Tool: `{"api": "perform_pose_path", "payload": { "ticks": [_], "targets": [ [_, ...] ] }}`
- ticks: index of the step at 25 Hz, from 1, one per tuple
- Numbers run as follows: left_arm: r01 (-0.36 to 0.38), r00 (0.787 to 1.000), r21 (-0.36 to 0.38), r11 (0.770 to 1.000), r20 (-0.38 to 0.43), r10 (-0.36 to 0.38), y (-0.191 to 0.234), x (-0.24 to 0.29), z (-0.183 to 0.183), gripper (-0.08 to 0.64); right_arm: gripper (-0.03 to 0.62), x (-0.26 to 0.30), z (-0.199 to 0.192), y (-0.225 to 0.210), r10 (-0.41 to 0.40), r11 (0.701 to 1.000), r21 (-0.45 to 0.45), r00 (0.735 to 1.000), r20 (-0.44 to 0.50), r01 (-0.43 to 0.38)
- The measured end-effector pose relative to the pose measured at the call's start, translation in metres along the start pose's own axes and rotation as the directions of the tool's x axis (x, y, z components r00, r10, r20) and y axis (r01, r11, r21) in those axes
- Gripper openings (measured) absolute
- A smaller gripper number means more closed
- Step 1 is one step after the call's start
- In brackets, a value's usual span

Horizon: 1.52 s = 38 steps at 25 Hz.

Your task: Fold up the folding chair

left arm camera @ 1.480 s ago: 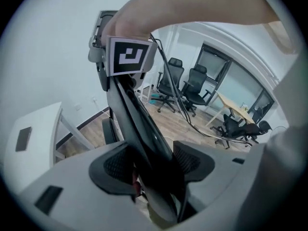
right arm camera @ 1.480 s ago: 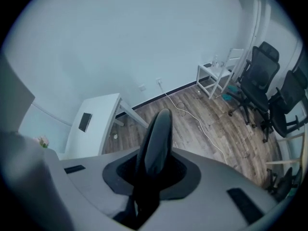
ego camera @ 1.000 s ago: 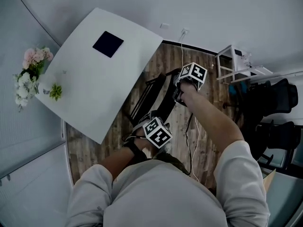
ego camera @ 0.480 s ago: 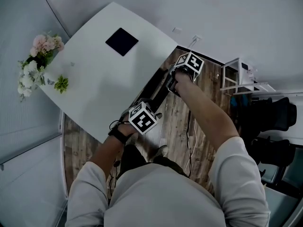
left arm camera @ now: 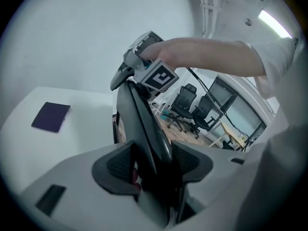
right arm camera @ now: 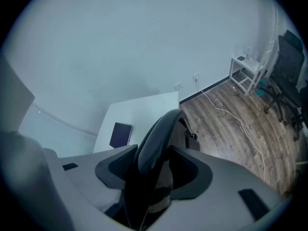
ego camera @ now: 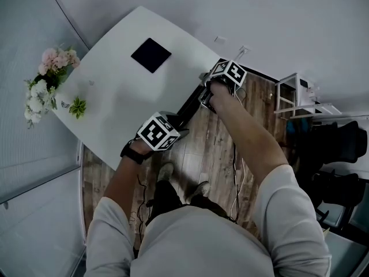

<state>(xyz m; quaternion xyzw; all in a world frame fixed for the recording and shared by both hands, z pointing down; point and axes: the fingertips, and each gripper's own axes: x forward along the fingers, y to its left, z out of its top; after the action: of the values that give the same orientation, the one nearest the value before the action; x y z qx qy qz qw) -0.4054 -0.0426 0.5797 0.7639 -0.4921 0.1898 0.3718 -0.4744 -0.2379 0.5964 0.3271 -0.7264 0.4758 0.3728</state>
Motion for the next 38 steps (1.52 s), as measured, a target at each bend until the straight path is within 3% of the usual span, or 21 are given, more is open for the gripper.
{"api": "perform_pose_path", "payload": {
  "ticks": [3, 7, 10, 14, 17, 21, 24, 32, 38],
  "targets": [
    [-0.024, 1.0, -0.028, 0.999, 0.016, 0.025, 0.01, -0.006, -0.001, 0.233, 0.25, 0.001, -0.001, 0.013, 0.063, 0.997, -0.041, 0.998, -0.019, -0.064],
    [-0.123, 0.991, -0.005, 0.992, 0.049, 0.123, 0.014, -0.018, 0.001, 0.245, 0.259, -0.021, 0.003, 0.021, 0.161, 0.982, -0.101, 0.987, 0.021, -0.158],
    [-0.213, 0.973, 0.015, 0.977, 0.089, 0.211, 0.015, -0.038, 0.007, 0.267, 0.266, -0.053, 0.002, 0.014, 0.241, 0.963, -0.14, 0.969, 0.06, -0.231],
    [-0.351, 0.913, -0.01, 0.936, 0.217, 0.345, 0.011, -0.076, 0.04, 0.267, 0.262, -0.117, 0.003, -0.017, 0.329, 0.927, -0.241, 0.931, 0.159, -0.286],
    [-0.417, 0.866, 0.009, 0.909, 0.309, 0.394, -0.014, -0.091, 0.074, 0.262, 0.247, -0.179, 0.004, -0.055, 0.35, 0.898, -0.371, 0.894, 0.281, -0.236],
    [-0.41, 0.856, 0.121, 0.904, 0.392, 0.336, -0.076, -0.071, 0.122, 0.242, 0.224, -0.273, -0.008, -0.118, 0.342, 0.853, -0.518, 0.817, 0.463, -0.064],
    [-0.388, 0.859, 0.182, 0.904, 0.428, 0.282, -0.128, -0.044, 0.156, 0.221, 0.212, -0.338, -0.022, -0.168, 0.335, 0.832, -0.553, 0.763, 0.553, 0.036],
    [-0.275, 0.887, 0.292, 0.916, 0.444, 0.125, -0.258, 0.024, 0.196, 0.172, 0.149, -0.467, -0.074, -0.291, 0.266, 0.821, -0.518, 0.642, 0.72, 0.241],
    [-0.223, 0.899, 0.329, 0.918, 0.434, 0.062, -0.319, 0.051, 0.206, 0.133, 0.123, -0.525, -0.103, -0.352, 0.214, 0.834, -0.46, 0.59, 0.778, 0.304]
  ]
}}
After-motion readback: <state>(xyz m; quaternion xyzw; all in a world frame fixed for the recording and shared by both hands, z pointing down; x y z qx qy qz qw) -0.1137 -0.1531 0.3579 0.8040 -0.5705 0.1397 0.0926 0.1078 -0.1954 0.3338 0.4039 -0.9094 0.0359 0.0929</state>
